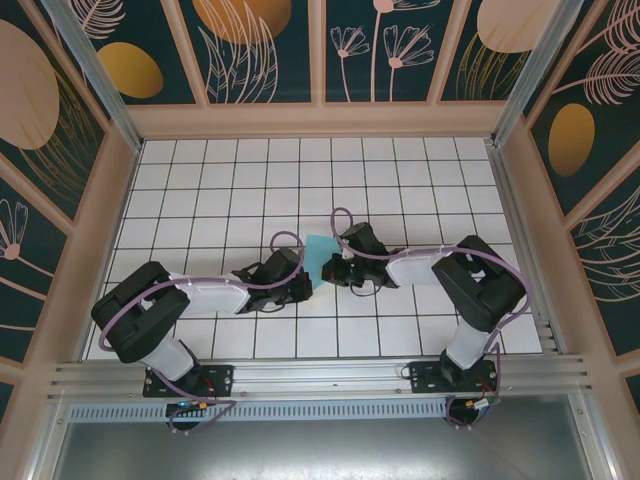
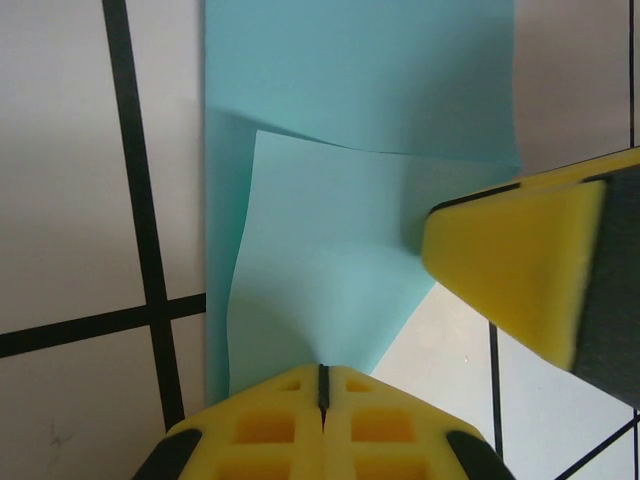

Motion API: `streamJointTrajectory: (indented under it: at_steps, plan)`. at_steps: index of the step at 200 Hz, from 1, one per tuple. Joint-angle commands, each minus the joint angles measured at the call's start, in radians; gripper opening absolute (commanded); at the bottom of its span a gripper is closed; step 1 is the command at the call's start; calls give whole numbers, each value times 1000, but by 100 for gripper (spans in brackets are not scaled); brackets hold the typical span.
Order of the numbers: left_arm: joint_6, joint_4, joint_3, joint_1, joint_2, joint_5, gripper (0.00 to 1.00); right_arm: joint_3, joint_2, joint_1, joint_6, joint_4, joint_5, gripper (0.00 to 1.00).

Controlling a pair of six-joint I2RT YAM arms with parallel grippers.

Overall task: Fold a paper plane with a square sheet of paper (pick it up from the middle)
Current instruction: Third fold the triangle at the center of the table.

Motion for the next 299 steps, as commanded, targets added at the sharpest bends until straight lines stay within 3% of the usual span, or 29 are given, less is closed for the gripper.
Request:
streamJointTrajectory:
  at_steps: [1,88,185,250,299]
  plan:
    - [9,-60,-2,1,-25,-26,0,27,31,6,29,31,2,0]
    - [-102,147,8,2,-13,83,5,-3,70,7,65,-34,57,0]
    - [-202,128,-46,1,32,-33,0,-19,67,9,80,-50,58,0]
    - [-305,109,-171,1,-2,-46,0,-24,70,8,88,-80,82,0]
    - [-405,178,-359,1,-150,-34,0,-30,77,8,96,-80,90,0]
